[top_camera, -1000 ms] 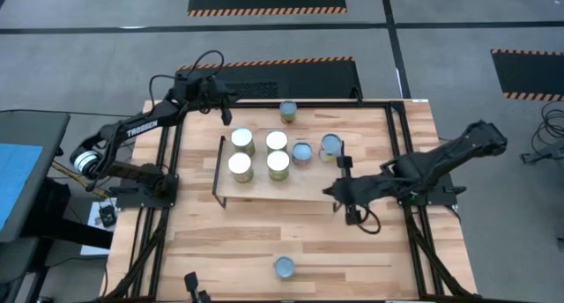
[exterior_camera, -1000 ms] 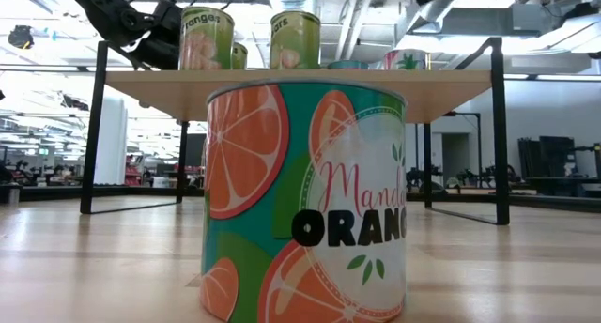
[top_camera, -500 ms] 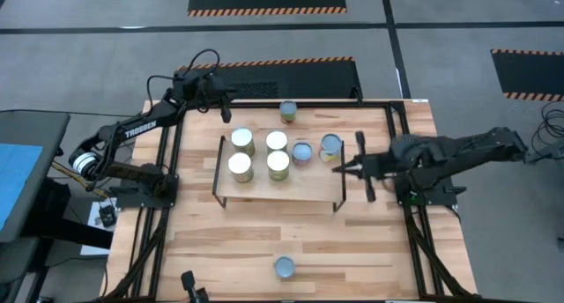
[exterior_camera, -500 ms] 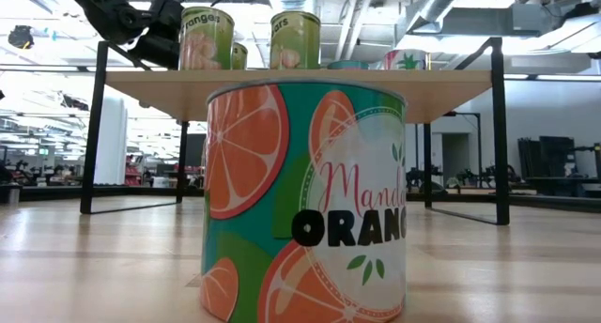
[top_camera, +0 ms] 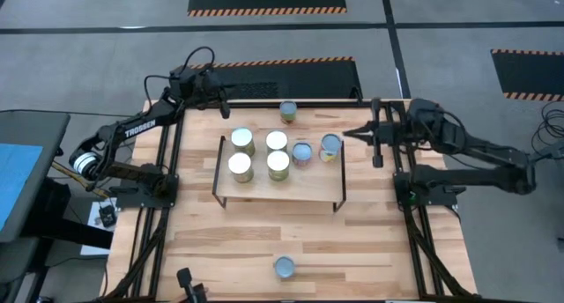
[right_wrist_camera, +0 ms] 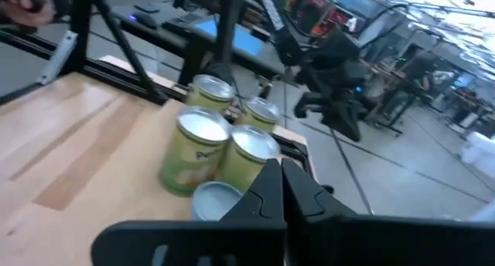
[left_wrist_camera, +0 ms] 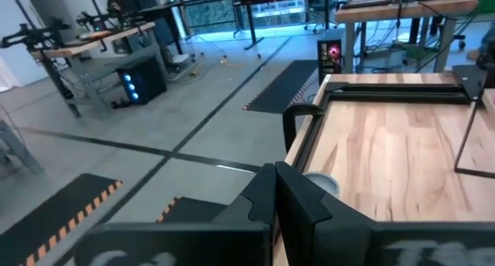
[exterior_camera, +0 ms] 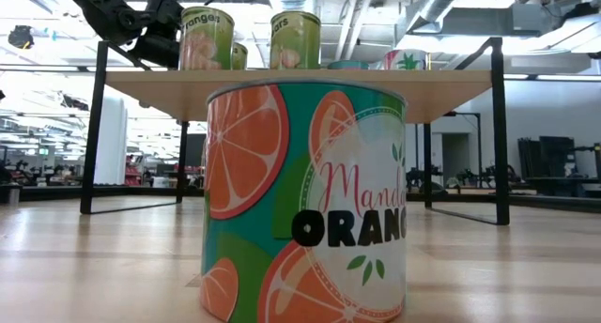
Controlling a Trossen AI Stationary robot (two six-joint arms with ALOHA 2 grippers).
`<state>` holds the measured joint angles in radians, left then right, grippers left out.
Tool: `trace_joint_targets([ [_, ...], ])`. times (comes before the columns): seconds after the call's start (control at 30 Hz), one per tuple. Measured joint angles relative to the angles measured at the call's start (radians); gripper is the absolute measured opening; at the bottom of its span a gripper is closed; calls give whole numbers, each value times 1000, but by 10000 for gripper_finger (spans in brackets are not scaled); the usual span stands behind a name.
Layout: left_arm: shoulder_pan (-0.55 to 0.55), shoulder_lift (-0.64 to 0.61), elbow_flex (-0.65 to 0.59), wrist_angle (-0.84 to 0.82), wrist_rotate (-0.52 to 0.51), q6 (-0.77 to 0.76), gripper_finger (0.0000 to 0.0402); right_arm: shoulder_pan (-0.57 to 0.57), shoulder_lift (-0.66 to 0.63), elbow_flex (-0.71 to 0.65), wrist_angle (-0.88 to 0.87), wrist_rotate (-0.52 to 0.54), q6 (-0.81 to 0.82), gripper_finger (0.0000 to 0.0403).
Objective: Pick and place cans onto a shelf
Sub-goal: Put the canned mandarin oranges on the shelf aligned with the canned corn
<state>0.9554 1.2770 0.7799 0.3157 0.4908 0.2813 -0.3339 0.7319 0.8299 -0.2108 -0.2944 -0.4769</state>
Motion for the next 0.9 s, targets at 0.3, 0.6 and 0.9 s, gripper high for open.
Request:
trace_joint_targets([
  [0.3,-14,-27,-3,-5,1,41,0,21,8,0,-16,10,85,1],
  [0.6,-58,-241,-165,5,-1,70,0,480,139,0,10,421,153,1],
  [0.9,-128,-603,-300,-105,0,-43,0,847,417,132,25,690,327,1],
])
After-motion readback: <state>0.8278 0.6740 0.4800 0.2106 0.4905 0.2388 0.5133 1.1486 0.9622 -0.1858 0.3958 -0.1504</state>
